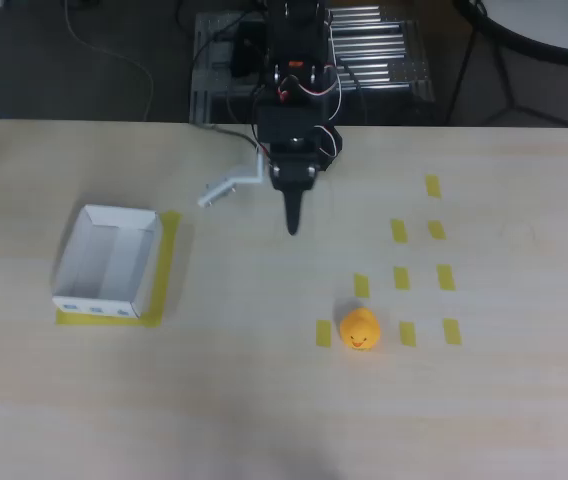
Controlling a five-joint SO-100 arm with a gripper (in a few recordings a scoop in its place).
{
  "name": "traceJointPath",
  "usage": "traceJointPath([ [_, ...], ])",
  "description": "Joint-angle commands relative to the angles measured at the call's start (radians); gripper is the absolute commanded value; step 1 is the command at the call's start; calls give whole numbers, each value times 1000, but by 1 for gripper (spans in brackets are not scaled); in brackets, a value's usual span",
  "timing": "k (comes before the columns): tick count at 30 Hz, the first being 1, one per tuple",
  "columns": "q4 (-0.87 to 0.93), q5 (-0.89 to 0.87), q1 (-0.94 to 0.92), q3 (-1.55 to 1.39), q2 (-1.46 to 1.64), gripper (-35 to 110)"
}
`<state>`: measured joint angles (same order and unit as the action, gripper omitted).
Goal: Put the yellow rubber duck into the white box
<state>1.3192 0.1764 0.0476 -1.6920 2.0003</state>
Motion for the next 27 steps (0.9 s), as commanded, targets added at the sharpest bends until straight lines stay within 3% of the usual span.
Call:
traceJointPath([
  [1, 278, 213, 121, 591, -351, 23],
  [4, 360, 285, 169, 744, -511, 44],
  [9, 390, 334, 204, 853, -730, 54],
  [27, 390, 356, 201, 1129, -1178, 58],
])
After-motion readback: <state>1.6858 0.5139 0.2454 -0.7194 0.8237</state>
